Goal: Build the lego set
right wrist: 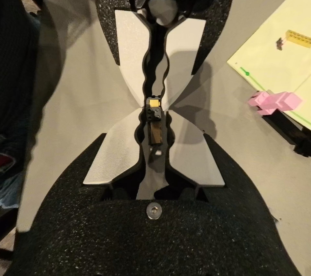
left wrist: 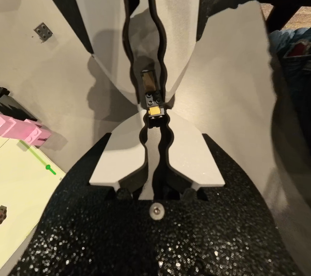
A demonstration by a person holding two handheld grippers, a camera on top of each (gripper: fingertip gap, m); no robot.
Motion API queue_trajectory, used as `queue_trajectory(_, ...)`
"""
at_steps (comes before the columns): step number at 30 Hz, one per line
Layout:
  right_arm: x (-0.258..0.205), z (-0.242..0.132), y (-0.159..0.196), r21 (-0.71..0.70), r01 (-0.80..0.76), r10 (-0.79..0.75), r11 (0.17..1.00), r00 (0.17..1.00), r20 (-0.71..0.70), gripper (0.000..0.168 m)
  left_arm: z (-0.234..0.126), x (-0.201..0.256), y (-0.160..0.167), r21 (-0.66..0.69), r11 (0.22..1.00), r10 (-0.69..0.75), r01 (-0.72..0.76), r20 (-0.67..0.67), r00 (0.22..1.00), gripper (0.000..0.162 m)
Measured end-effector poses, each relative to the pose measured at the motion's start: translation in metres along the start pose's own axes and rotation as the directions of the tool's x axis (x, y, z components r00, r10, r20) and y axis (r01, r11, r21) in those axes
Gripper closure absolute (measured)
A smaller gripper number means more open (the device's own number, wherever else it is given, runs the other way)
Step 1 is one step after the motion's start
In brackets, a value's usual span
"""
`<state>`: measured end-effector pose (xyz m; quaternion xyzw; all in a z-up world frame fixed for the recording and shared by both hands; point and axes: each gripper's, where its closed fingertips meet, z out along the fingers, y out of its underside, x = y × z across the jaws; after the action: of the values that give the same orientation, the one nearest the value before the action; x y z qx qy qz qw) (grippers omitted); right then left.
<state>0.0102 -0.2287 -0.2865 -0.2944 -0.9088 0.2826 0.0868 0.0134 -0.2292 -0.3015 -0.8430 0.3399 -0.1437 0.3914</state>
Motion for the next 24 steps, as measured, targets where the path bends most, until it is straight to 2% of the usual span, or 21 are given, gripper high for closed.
queue_trajectory(3, 0.0021, -0.0011, 0.0009, 0.013, -0.005, 0.005, 1.000, 1.000, -0.010, 0.141, 0.0000, 0.0000, 0.0000, 0.000, 1.000, -0.005, 0.005, -0.003, 1.000, 0.145)
queue_trajectory(8, 0.0016, 0.0005, 0.0040, 0.009, 0.006, -0.006, 1.000, 1.000, -0.013, 0.142, 0.0001, 0.0001, 0.0000, 0.000, 1.000, -0.010, 0.010, -0.007, 1.000, 0.145)
queue_trajectory(13, -0.0026, 0.0015, 0.0023, 0.025, 0.016, -0.016, 1.000, 1.000, 0.002, 0.151, 0.0000, 0.0001, -0.0001, 0.000, 1.000, -0.012, 0.012, -0.008, 1.000, 0.145)
queue_trajectory(24, -0.0024, 0.0001, 0.0041, 0.029, 0.042, -0.040, 0.999, 0.998, -0.049, 0.152, 0.0001, 0.0001, 0.0000, 0.000, 1.000, -0.018, 0.018, -0.013, 1.000, 0.146)
